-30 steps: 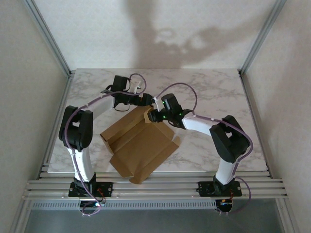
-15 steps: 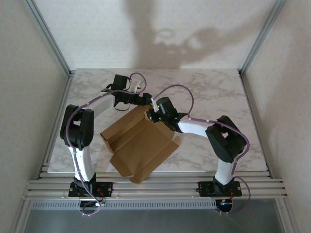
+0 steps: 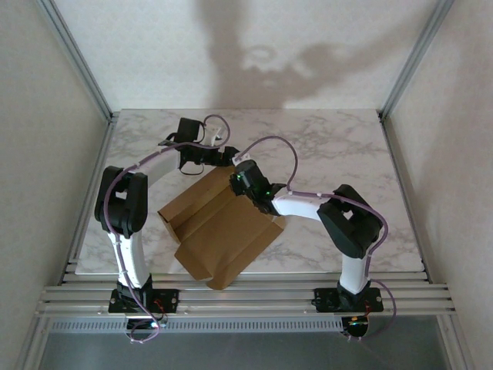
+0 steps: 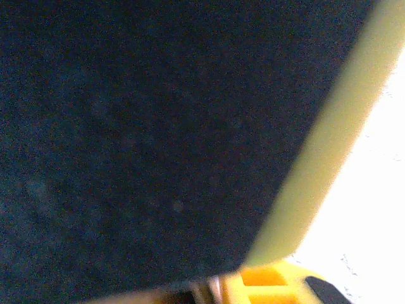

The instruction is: Fold the paper box

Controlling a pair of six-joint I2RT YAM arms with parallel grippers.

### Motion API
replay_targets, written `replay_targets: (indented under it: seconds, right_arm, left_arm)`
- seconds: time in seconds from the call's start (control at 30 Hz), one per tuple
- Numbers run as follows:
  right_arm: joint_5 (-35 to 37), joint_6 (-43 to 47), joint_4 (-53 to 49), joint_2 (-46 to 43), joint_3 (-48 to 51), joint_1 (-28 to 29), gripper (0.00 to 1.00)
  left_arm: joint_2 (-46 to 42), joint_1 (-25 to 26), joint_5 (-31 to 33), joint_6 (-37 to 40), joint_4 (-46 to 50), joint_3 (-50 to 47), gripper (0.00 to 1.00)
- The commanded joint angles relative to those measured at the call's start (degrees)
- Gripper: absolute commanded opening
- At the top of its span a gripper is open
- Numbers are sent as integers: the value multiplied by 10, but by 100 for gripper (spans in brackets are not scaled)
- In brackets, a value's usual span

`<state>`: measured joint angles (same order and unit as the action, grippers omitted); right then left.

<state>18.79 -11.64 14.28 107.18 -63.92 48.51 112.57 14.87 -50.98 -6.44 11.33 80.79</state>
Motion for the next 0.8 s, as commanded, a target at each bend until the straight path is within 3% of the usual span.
replay_targets:
  seconds: [0.0,0.23,0.5,0.77]
  right_arm:
    - [63,6,-24,20,-12,-6,18]
    - [-75,-1,-11,-13,13,-9,30]
    - [-125,-19,-14,-77,72,-22,38]
    - [-170,-54,-25,-147,144,-43,34]
  left_arm:
    - [7,13,-11,19,41,-5,98]
    - [2,13,-1,18,42,1,98]
    - [0,11,21,13,51,32,99]
    - [-10,0,47,-2,59,65,99]
